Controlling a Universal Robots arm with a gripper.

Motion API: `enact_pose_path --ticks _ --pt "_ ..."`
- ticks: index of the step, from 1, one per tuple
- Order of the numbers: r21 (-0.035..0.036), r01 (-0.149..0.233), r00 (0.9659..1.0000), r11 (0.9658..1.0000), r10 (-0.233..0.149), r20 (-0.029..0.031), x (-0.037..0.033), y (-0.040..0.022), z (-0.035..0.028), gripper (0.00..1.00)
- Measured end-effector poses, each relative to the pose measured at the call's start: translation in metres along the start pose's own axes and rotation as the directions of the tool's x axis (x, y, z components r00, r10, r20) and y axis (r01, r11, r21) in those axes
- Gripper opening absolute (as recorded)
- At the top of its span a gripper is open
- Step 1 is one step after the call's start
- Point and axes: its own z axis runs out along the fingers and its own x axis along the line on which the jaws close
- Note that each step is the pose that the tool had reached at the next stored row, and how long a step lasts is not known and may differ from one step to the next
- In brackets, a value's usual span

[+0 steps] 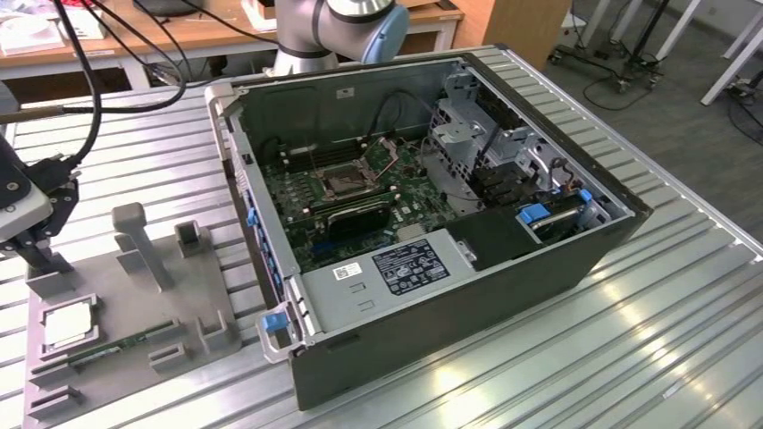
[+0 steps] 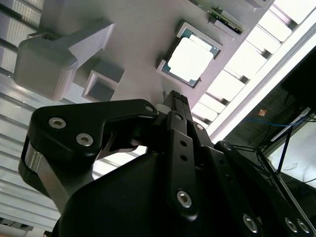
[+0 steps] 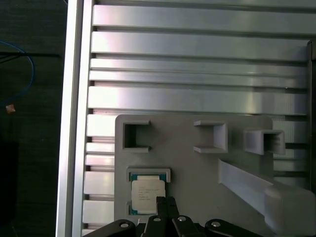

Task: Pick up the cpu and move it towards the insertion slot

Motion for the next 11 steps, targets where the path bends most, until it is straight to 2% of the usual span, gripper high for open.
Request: enact_pose_path --ticks 11 --pt "0.0001 0.000 1.0000 1.0000 0.000 -0.0002 0.0028 -0.0002 0.0081 0.11"
